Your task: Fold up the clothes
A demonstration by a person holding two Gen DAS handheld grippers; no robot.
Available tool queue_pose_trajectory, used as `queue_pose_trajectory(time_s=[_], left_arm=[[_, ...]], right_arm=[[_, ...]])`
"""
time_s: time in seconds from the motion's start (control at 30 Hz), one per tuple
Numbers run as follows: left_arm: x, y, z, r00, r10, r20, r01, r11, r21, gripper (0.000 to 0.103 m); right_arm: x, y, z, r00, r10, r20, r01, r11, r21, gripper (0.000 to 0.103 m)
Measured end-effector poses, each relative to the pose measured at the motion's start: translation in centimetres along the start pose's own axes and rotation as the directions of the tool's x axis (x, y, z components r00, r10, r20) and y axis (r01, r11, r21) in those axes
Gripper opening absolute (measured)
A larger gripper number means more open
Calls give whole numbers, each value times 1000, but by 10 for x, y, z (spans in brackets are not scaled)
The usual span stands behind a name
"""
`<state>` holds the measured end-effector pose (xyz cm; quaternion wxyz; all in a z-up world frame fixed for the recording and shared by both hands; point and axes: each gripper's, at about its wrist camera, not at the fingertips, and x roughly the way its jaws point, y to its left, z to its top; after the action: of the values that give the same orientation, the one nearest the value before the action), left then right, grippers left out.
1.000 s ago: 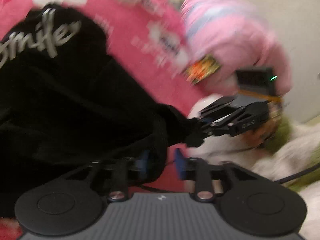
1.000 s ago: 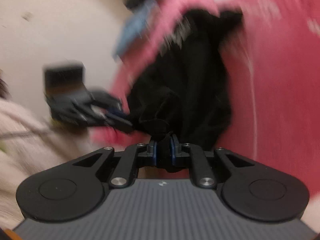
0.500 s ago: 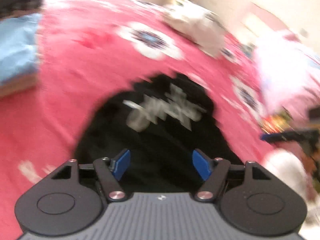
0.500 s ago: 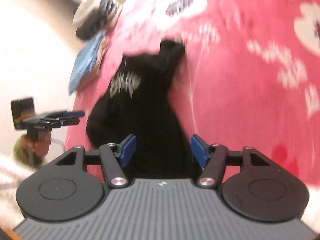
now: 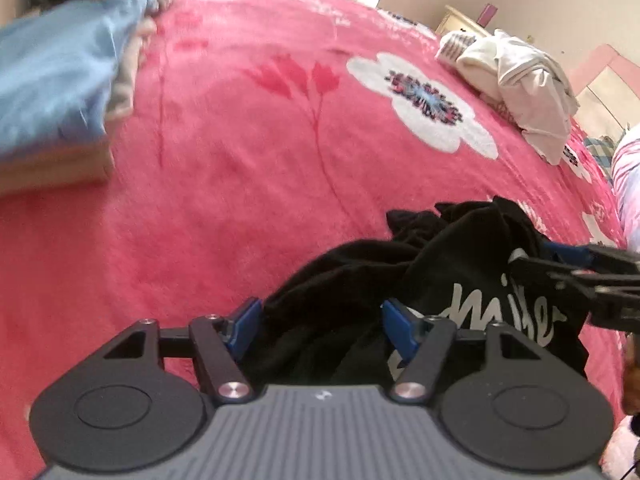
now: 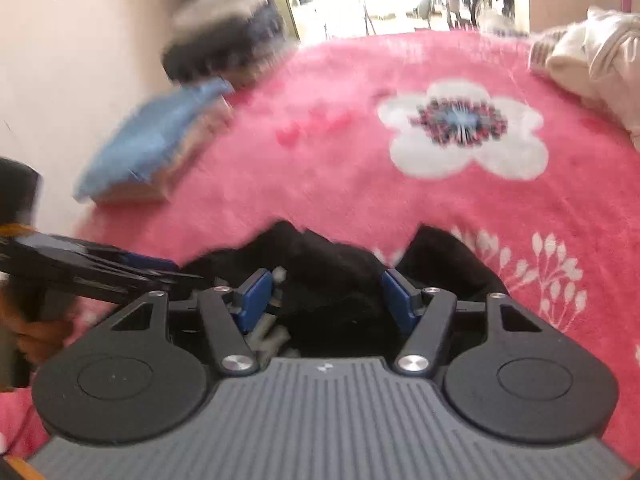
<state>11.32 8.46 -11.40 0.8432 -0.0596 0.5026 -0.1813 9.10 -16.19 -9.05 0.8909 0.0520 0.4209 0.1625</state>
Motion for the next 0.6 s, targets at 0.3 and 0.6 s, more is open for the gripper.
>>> queue_pose_trajectory(time_s=[0.3, 0.6], left_arm=[[-30, -15, -4, 993, -13, 120, 7, 999, 49, 9], [-87, -47, -43, 981, -127, 145, 97, 976, 196, 9]], right_arm=[[-35, -37, -24, 997, 9, 74, -20, 990, 142, 15], [-112, -77, -76, 995, 14, 98, -44, 947, 317, 14]])
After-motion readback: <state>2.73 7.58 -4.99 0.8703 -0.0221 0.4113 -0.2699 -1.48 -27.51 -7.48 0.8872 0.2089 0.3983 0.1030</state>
